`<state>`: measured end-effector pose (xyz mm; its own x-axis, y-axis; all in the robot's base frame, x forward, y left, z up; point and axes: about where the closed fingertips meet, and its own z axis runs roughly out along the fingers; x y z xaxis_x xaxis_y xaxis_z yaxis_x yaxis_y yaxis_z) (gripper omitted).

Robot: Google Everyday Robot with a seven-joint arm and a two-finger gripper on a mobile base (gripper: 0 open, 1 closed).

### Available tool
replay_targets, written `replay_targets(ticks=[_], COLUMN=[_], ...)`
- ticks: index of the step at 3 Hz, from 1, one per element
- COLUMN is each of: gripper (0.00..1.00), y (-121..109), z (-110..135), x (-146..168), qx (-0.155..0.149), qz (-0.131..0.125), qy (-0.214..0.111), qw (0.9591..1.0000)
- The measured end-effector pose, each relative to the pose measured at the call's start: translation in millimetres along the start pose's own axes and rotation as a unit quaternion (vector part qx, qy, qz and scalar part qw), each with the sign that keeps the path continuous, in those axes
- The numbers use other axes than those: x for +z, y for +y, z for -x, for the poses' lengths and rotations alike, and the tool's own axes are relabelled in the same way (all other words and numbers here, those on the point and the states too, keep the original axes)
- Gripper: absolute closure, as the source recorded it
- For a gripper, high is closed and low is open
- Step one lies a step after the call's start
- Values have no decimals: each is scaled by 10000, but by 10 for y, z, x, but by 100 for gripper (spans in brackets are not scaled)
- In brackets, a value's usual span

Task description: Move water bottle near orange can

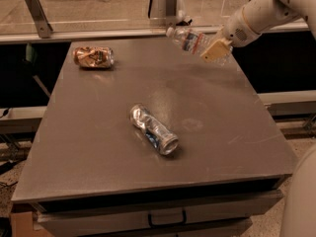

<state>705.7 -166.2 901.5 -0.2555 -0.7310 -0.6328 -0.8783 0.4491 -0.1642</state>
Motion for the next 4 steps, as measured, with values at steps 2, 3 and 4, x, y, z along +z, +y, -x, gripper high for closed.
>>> replay_targets(ticks=[2,3,4], gripper=[100,100,100], y=[787,1020,1128], z=[548,742,870], x=[411,636,879], qx=[-937,-1216,-1394], qz=[694,834,892], qy=[-214,-166,-16], qw=[9930,9889,9862])
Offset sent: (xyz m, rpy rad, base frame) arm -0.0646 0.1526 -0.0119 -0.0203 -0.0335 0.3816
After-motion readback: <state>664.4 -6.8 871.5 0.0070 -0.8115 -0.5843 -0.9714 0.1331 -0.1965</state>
